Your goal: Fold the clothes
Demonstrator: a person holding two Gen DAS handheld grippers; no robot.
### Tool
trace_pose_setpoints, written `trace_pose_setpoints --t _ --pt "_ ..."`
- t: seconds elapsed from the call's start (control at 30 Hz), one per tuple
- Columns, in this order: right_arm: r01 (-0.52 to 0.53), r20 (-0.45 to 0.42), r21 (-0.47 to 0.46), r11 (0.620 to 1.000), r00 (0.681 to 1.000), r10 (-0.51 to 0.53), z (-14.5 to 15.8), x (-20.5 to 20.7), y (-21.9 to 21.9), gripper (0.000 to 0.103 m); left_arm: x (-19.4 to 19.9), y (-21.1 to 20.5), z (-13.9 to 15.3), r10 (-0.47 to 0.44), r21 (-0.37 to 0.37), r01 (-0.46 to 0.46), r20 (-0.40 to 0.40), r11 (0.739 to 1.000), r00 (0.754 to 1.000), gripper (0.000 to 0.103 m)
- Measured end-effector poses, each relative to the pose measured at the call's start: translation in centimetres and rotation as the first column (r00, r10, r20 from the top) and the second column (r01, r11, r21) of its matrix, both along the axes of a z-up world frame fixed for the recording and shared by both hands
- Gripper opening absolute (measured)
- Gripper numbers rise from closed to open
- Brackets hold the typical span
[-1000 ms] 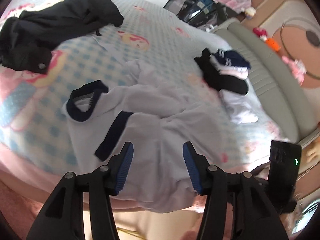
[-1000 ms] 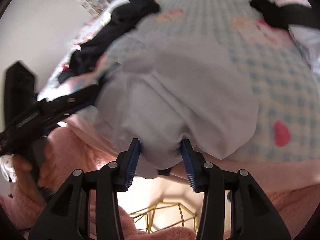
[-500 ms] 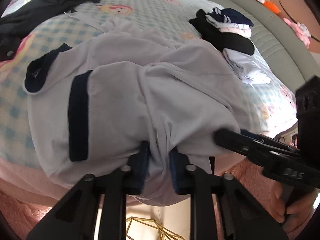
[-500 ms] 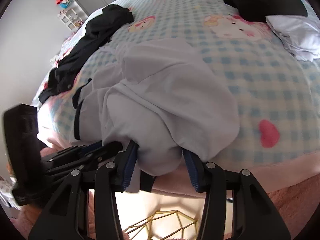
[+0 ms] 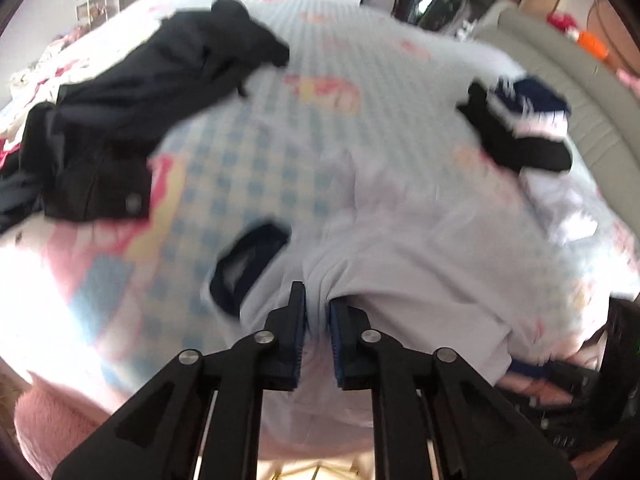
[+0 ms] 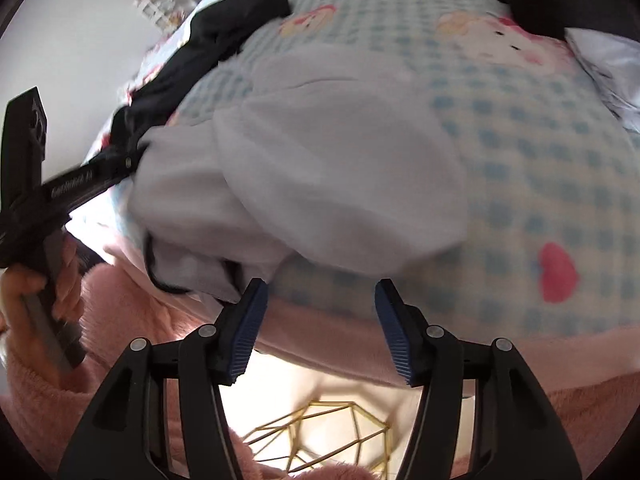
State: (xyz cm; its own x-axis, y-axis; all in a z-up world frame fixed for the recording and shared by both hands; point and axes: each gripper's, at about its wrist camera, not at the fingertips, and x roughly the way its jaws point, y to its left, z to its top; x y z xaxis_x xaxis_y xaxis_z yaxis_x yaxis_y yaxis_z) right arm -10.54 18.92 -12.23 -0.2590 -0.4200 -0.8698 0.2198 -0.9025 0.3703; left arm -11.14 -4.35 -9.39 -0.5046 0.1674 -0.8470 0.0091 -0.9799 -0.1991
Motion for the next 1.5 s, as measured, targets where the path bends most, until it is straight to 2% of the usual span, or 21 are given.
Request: trace_pose_setpoints --t 0.1,0.17,0.3,0.33,0.37,0.5,0.53,0.6,0.63,0.67,0.73,0.77,0.87,0.97,1.03,1.17,1.27,1.3,1.4,1.43,1.5 --pt "-0.002 -0.016 -0.018 1.000 1.000 0.002 0.0 -1.1 -0.5 0.056 2.1 0.4 -0.1 -0.003 -0.013 0.002 -0.027 1.000 1.000 0.025" --pt "0.011 -0.047 -0.031 0.999 0.999 -0.013 0.7 -2.1 -0.5 0.055 3.6 0.4 0.4 0.016 0.022 -0.015 -0.061 1.000 0.998 0.045" --pt "0.036 -0.120 -0.084 0.996 0.992 -0.046 2.7 -3.7 -1.0 0.050 5.2 1.2 0.9 -0.093 0.157 0.102 -0.066 0.982 0.993 0.047" --pt "0.048 -0.134 -0.081 0.996 0.989 -0.058 3.0 -3.9 -1.1 0.050 5.4 1.9 0.7 -0.122 0.150 0.130 -0.065 0.980 0.990 0.047" --pt "0.067 -0.144 -0.075 0.995 0.987 -0.077 3.1 -4.1 -1.2 0.050 5.4 3.2 0.2 -0.138 0.104 0.145 -0.066 0.984 0.988 0.047" --pt "0.097 -0.117 -0.083 0.992 0.987 -0.107 2.5 -3.9 -1.8 0.050 4.8 5.6 -3.1 -0.155 -0.004 0.155 0.033 0.988 0.987 0.047" --pt "0.097 -0.105 -0.081 0.992 0.989 -0.106 2.2 -3.5 -2.0 0.050 4.5 5.8 -3.9 -0.147 -0.025 0.148 0.058 0.989 0.987 0.047" --pt "0.086 -0.081 -0.065 0.994 0.993 -0.092 1.5 -1.9 -1.7 0.050 4.2 6.0 -5.2 -0.124 -0.067 0.130 0.089 0.989 0.988 0.030" --pt "0.071 -0.059 -0.057 0.996 0.995 -0.074 1.0 -1.1 -1.6 0.050 4.1 5.9 -5.4 -0.109 -0.088 0.117 0.089 0.989 0.990 0.012" --pt "0.036 -0.033 -0.048 0.998 0.999 -0.037 0.5 -0.6 -1.9 0.050 4.0 5.5 -5.4 -0.096 -0.077 0.102 0.085 0.992 0.992 0.009" --pt "-0.036 0.022 -0.035 0.999 0.999 0.036 -0.7 0.5 -2.4 0.050 4.0 4.1 -4.1 -0.059 0.008 0.059 0.040 0.998 0.997 0.009" --pt "-0.069 0.045 -0.031 0.997 0.997 0.070 -1.2 1.0 -2.7 0.050 4.0 3.4 -3.0 -0.037 0.024 0.037 0.002 0.999 0.999 0.009" --pt "-0.130 0.053 -0.043 0.991 0.990 0.132 -2.1 1.4 -4.2 0.050 4.1 1.9 -0.4 0.024 0.020 -0.022 -0.085 1.000 0.996 0.009" --pt "-0.067 0.059 -0.089 0.994 0.996 0.073 -2.7 0.1 -4.9 0.050 4.4 0.6 1.3 0.081 0.010 -0.080 -0.137 0.997 0.987 0.009" --pt "-0.045 0.060 -0.081 0.996 0.997 0.050 -2.8 -0.6 -5.5 0.050 5.0 -0.6 1.7 0.123 0.013 -0.122 -0.149 0.992 0.981 0.009" --pt "-0.134 0.046 -0.111 0.985 0.989 0.140 -2.4 0.7 -7.8 0.050 6.0 -2.5 1.6 0.154 0.039 -0.149 -0.149 0.988 0.977 0.009" --pt "-0.113 0.046 -0.040 0.993 0.992 0.115 -3.7 1.3 -9.0 0.050 6.0 -3.1 0.0 0.122 0.110 -0.112 -0.092 0.988 0.988 0.010" --pt "-0.089 0.064 -0.058 0.994 0.994 0.093 -4.1 1.3 -8.9 0.050 5.9 -2.8 -0.6 0.112 0.103 -0.105 -0.065 0.989 0.992 0.010" --pt "-0.071 0.090 -0.092 0.993 0.993 0.080 -4.6 1.2 -8.8 0.052 5.7 -1.2 -2.5 0.047 0.039 -0.047 0.000 0.998 0.999 0.030" --pt "-0.091 0.073 -0.079 0.993 0.993 0.097 -4.4 1.2 -9.1 0.052 5.6 -0.6 -3.3 0.022 0.004 -0.022 0.024 1.000 0.999 0.044" --pt "-0.125 0.057 -0.073 0.989 0.990 0.129 -4.2 1.4 -9.5 0.050 5.6 0.4 -4.8 0.012 -0.075 -0.007 0.068 0.997 0.998 0.047"
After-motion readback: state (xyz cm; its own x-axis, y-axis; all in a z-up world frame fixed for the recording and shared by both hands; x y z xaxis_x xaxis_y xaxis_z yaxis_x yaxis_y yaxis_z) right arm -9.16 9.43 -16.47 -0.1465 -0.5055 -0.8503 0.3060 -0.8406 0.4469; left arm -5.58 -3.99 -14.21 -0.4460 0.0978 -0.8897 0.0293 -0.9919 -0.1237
